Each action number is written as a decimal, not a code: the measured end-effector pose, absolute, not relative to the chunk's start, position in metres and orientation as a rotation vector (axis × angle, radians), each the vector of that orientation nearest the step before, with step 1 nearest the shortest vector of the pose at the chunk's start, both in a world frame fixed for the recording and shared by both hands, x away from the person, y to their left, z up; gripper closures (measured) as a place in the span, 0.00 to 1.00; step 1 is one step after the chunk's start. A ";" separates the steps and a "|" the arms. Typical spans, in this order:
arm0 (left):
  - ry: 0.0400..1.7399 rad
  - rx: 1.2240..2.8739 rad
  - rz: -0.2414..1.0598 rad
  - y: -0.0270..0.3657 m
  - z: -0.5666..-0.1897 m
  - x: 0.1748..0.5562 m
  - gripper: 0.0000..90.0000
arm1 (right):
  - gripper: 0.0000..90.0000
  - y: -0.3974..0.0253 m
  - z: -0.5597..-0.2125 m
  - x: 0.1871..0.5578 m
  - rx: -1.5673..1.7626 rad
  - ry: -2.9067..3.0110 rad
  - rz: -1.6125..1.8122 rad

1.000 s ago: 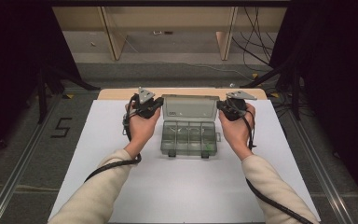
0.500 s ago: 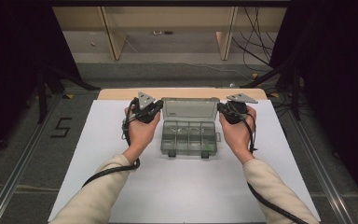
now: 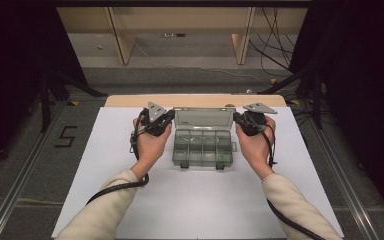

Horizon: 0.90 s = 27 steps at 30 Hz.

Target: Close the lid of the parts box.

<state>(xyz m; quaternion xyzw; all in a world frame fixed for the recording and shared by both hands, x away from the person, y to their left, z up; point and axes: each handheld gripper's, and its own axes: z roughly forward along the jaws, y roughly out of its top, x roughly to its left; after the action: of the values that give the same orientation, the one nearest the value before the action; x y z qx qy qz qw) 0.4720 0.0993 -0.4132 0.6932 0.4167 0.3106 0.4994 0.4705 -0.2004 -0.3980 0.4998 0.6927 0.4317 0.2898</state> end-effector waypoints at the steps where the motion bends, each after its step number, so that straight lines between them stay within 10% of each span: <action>1: 1.005 1.679 0.752 0.100 -0.413 0.471 0.96 | 0.97 -0.201 -0.399 0.470 1.323 1.846 1.144; 27: 0.968 1.699 0.781 0.100 -0.418 0.458 0.96 | 0.97 -0.202 -0.403 0.455 1.296 1.861 1.147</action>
<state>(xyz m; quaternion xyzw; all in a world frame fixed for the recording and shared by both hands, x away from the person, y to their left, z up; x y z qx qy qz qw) 0.4584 0.1004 -0.4185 0.7010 0.3995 0.3225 0.4951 0.4553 -0.2020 -0.4035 0.4870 0.6996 0.4312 0.2957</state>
